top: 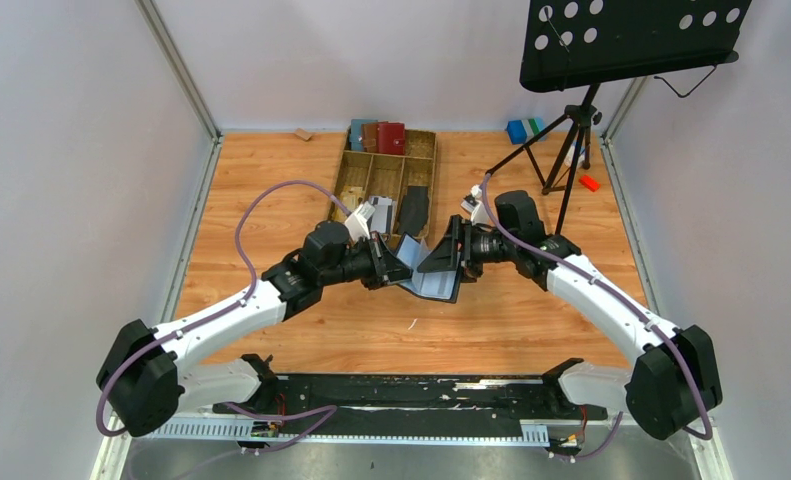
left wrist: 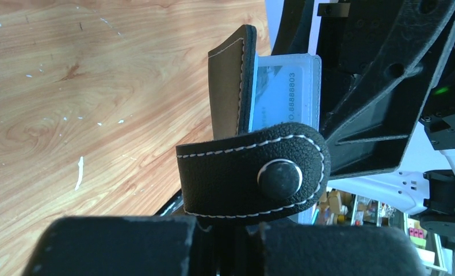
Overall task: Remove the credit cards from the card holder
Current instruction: Remove the credit card from the card holder.
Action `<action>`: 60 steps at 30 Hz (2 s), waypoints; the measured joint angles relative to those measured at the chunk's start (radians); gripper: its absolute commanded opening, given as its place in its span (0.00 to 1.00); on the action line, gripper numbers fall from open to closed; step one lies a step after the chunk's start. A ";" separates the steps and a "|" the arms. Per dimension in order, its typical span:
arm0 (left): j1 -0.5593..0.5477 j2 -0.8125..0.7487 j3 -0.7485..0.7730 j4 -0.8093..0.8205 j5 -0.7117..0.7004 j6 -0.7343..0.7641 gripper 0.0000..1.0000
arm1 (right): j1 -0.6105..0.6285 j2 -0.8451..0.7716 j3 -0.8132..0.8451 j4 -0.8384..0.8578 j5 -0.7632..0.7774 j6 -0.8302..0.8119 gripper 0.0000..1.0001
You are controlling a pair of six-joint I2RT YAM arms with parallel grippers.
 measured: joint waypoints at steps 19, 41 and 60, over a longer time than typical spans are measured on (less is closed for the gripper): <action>-0.012 -0.005 0.000 0.000 -0.016 -0.004 0.00 | 0.001 -0.017 -0.003 0.050 -0.023 0.014 0.73; -0.016 -0.005 0.000 0.001 -0.019 -0.008 0.00 | 0.001 -0.019 -0.008 0.080 -0.037 0.029 0.85; -0.033 0.026 0.030 -0.032 -0.020 -0.003 0.00 | 0.001 -0.002 -0.007 0.035 -0.028 0.012 0.62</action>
